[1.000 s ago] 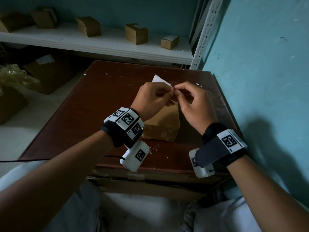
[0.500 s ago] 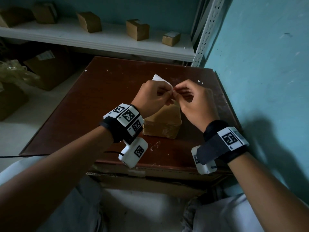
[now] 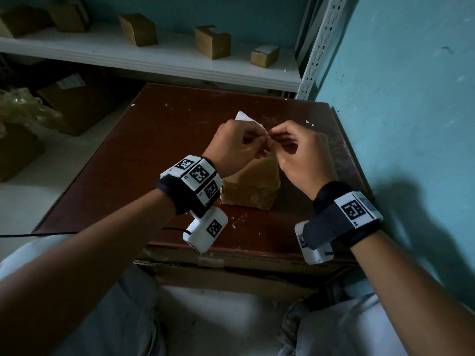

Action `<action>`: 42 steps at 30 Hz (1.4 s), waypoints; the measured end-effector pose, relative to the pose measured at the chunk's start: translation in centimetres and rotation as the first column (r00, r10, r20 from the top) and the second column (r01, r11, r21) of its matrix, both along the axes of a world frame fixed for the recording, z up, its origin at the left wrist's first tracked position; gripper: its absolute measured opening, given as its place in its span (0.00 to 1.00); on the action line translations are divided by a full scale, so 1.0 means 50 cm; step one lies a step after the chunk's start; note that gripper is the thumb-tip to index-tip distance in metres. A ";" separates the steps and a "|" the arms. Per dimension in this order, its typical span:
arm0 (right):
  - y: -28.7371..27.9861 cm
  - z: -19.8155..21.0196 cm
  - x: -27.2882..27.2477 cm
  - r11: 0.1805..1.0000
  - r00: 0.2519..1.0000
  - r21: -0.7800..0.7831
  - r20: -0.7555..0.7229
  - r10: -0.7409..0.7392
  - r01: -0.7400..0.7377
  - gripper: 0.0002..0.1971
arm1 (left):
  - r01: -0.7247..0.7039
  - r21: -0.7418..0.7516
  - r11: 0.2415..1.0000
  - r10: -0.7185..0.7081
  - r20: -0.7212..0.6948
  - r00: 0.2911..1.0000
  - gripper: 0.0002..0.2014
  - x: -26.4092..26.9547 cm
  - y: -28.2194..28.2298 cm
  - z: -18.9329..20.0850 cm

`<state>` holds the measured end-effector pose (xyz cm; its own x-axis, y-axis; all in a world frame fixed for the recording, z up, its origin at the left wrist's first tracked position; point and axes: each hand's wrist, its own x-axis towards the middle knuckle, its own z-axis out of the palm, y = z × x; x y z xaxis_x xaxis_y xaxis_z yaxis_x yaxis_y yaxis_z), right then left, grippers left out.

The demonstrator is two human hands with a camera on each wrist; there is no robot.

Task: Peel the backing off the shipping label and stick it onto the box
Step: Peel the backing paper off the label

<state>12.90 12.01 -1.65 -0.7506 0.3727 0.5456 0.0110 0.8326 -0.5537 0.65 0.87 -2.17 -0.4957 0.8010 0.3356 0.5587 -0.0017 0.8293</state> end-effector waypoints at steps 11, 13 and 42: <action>0.008 -0.003 0.000 0.993 0.999 0.116 0.005 -0.035 0.034 0.07 | -0.016 -0.015 1.000 0.015 -0.111 0.994 0.07 -0.001 -0.002 0.002; 0.008 -0.004 0.000 0.993 0.999 0.117 0.006 -0.036 0.035 0.07 | -0.019 -0.010 1.000 0.017 -0.124 0.992 0.07 0.001 -0.001 0.001; -0.003 -0.005 -0.001 0.998 0.999 0.045 0.001 -0.034 0.034 0.06 | -0.116 -0.018 0.993 0.106 -0.280 0.954 0.05 -0.012 0.005 -0.005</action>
